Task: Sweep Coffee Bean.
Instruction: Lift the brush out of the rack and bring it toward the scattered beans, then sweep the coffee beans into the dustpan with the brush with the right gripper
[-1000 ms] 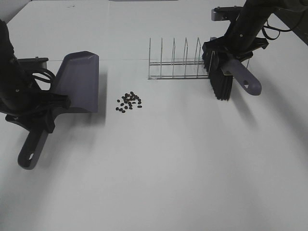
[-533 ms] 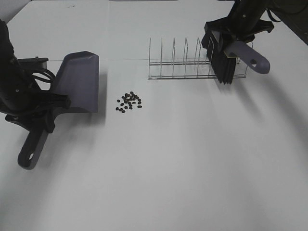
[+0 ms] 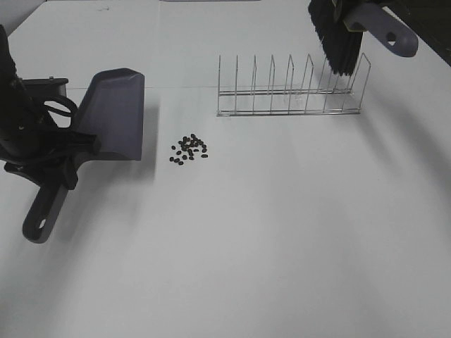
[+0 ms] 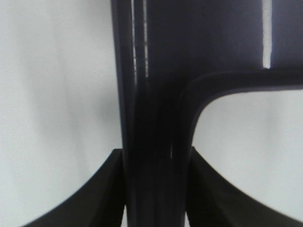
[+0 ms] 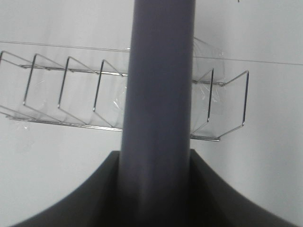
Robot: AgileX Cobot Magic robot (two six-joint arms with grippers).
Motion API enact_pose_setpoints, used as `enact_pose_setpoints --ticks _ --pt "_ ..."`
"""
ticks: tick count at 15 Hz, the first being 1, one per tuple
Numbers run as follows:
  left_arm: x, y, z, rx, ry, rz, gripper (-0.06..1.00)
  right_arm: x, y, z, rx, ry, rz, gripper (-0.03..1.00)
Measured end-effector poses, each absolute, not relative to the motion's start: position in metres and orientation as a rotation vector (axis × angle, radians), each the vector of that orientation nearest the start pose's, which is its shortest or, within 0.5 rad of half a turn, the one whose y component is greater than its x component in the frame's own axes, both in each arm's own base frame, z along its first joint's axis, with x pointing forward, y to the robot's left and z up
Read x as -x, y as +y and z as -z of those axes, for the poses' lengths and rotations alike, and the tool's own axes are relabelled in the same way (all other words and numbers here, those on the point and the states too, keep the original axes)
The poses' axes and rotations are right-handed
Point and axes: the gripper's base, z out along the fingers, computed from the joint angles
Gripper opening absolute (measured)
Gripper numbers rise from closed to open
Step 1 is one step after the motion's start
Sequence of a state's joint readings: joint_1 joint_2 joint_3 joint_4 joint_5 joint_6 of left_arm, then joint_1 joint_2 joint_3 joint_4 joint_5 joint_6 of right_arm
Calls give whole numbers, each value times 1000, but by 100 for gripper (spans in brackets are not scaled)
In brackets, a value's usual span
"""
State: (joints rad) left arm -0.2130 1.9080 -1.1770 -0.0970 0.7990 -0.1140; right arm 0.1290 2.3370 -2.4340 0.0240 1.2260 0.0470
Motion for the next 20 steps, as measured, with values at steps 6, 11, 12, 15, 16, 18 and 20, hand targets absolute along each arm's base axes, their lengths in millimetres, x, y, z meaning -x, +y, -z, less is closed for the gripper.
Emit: enact_pose_setpoints --ticks 6,11,12,15,16,18,20 --pt "-324 -93 -153 -26 3121 50 35 -443 125 -310 288 2704 -143 32" --pt "-325 -99 -126 6 3165 -11 35 -421 147 -269 355 2858 -131 32" --pt "-325 -102 -116 -8 3186 -22 35 -419 147 -262 346 2873 -127 32" --pt "-320 -121 -96 -93 3225 -37 35 -418 148 -236 280 2883 -161 32" --pt "-320 -123 -94 -99 3228 -39 35 -417 149 -231 271 2885 -177 32" --pt "-320 -123 -93 -101 3236 -44 35 -416 151 -222 233 2887 -197 32" --pt "-321 -123 -93 -99 3238 -45 35 -416 162 -212 259 2889 -152 32"
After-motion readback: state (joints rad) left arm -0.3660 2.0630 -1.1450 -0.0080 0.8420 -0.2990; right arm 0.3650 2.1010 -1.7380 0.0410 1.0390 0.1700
